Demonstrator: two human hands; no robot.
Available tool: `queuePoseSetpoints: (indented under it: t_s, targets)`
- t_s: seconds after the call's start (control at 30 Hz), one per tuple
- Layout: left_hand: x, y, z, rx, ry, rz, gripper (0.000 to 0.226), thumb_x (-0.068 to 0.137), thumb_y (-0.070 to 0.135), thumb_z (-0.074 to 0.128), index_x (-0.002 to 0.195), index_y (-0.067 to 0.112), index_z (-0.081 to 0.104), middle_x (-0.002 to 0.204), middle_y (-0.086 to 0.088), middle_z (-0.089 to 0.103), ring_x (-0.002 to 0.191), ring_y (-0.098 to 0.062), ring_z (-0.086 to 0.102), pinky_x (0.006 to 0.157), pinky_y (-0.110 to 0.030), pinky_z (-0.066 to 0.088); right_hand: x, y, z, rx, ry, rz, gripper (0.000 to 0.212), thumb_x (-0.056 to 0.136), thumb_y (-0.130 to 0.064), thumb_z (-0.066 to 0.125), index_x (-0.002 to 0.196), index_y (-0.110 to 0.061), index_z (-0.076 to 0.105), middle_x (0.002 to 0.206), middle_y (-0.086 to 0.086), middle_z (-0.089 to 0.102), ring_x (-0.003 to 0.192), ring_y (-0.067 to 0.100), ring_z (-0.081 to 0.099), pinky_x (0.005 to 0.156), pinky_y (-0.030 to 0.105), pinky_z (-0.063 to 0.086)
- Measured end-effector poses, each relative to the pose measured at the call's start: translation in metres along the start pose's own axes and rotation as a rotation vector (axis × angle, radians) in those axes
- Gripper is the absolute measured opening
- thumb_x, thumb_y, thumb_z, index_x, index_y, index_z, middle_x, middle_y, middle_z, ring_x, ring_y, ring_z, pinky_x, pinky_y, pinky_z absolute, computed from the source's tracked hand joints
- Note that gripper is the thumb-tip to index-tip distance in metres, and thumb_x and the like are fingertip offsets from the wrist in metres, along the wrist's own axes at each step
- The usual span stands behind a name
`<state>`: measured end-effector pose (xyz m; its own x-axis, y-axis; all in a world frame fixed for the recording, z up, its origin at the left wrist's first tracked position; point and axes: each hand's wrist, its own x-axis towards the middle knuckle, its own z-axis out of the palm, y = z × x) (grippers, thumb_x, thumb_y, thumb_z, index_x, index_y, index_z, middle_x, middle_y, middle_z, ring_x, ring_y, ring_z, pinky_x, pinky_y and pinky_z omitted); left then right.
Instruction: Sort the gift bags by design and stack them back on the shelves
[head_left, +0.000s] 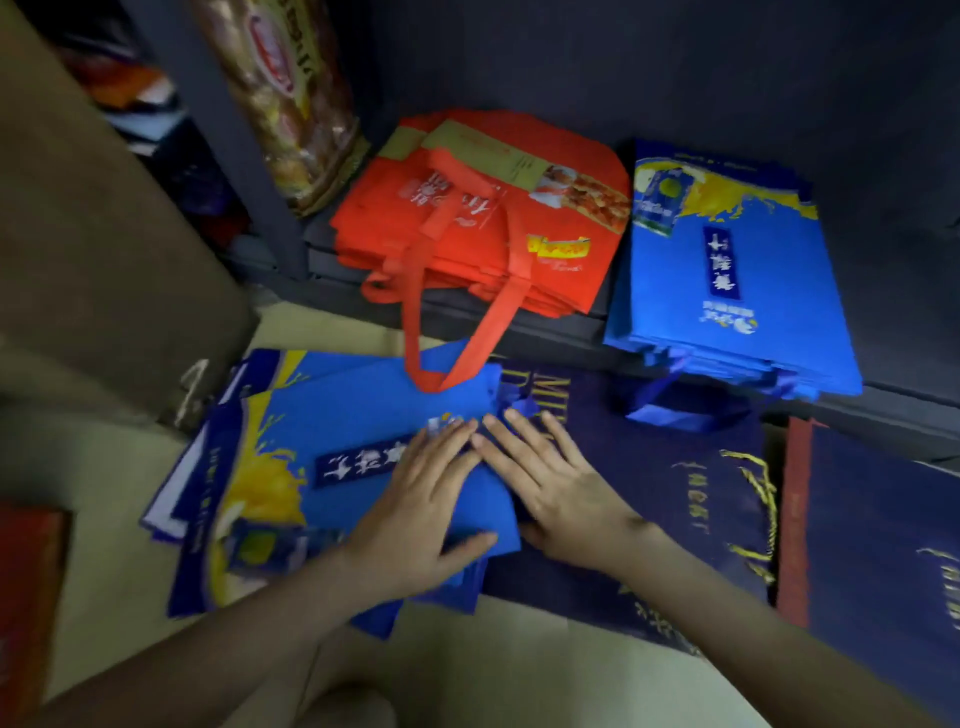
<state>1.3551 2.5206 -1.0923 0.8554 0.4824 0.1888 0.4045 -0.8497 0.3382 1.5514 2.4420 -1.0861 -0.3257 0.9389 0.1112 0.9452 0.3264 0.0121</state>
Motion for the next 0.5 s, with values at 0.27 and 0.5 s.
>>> queuePoseSetpoints:
  t_s: [0.27,0.5]
  targets:
    - [-0.079,-0.04,-0.002,0.212,-0.274,-0.016,0.096,0.08,0.077,0.04,0.145,0.008,0.027,0.156,-0.015,0.018,0.144,-0.027,0.013,0.11,-0.047,0.013,0.028,-0.006,0.009,-0.066,-0.025,-0.293,0.052,0.083,-0.018,0.068,0.134,-0.014,0.056,0.13,0.008,0.06,0.123,0.023,0.055,0.114,0.039,0.025]
    - [-0.063,-0.02,-0.002,0.22,-0.175,0.028,0.077,0.083,0.058,0.037,0.14,0.007,0.032,0.146,-0.014,0.041,0.138,-0.024,0.03,0.11,-0.04,0.021,0.001,-0.004,-0.012,-0.034,-0.008,-0.204,0.044,0.089,-0.005,0.039,0.128,-0.007,0.06,0.124,0.013,0.063,0.117,0.028,0.059,0.099,0.045,0.047]
